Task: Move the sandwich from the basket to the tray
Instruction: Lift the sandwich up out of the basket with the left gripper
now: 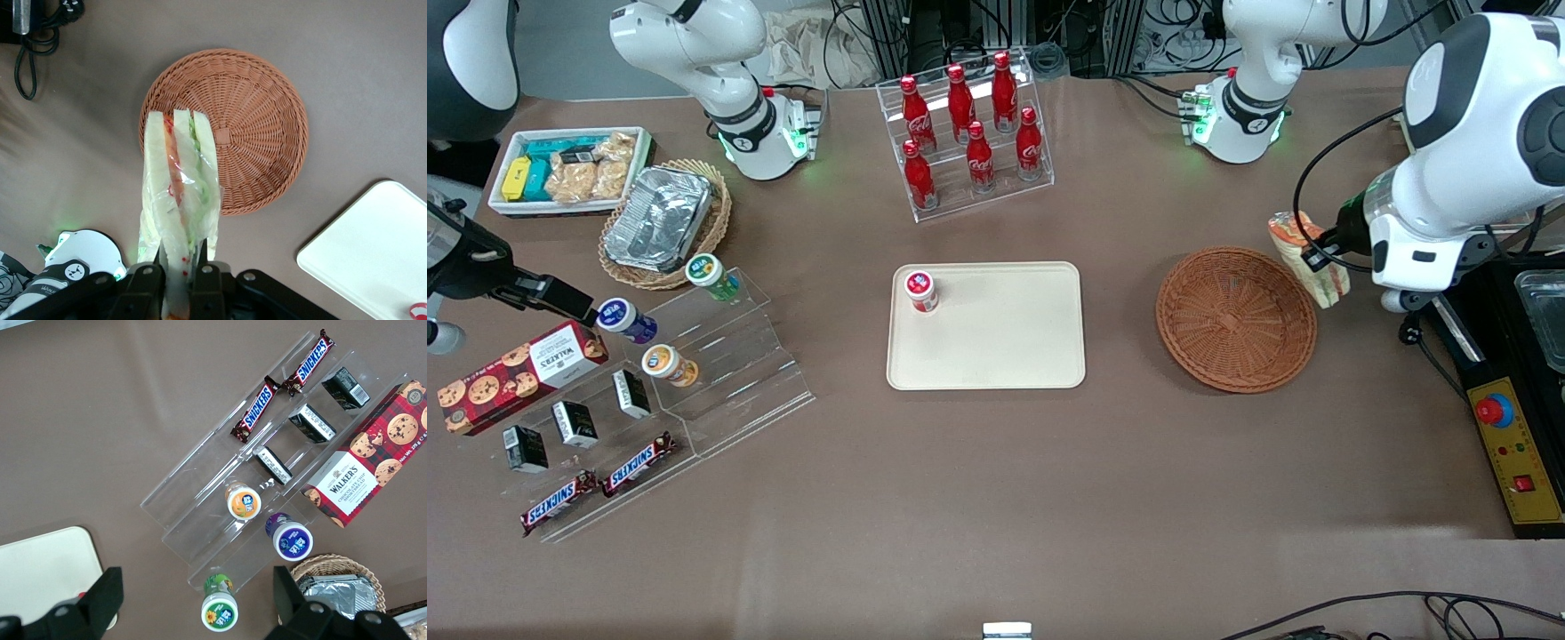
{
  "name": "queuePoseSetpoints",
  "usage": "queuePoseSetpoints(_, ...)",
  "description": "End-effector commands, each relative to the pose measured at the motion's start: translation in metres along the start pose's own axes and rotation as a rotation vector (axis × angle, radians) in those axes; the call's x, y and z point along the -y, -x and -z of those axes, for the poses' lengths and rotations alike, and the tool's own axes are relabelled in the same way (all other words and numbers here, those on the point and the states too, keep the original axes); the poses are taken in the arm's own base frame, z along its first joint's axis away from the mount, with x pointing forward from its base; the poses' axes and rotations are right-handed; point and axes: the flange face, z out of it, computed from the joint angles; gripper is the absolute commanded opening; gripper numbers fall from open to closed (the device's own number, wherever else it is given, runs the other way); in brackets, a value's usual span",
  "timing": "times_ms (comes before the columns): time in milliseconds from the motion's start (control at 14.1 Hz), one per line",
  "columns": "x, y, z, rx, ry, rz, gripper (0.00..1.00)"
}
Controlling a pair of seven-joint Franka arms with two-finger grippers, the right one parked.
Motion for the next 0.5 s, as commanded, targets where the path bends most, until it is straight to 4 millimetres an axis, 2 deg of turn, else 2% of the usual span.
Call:
queuePoseSetpoints(0,-0.012,0.015,0.002,0.008,-0.009,-0.041,0.00)
queuePoseSetpoints(425,-0.065,0.063,-0.015,-0.015,-0.055,-0.164,0.00)
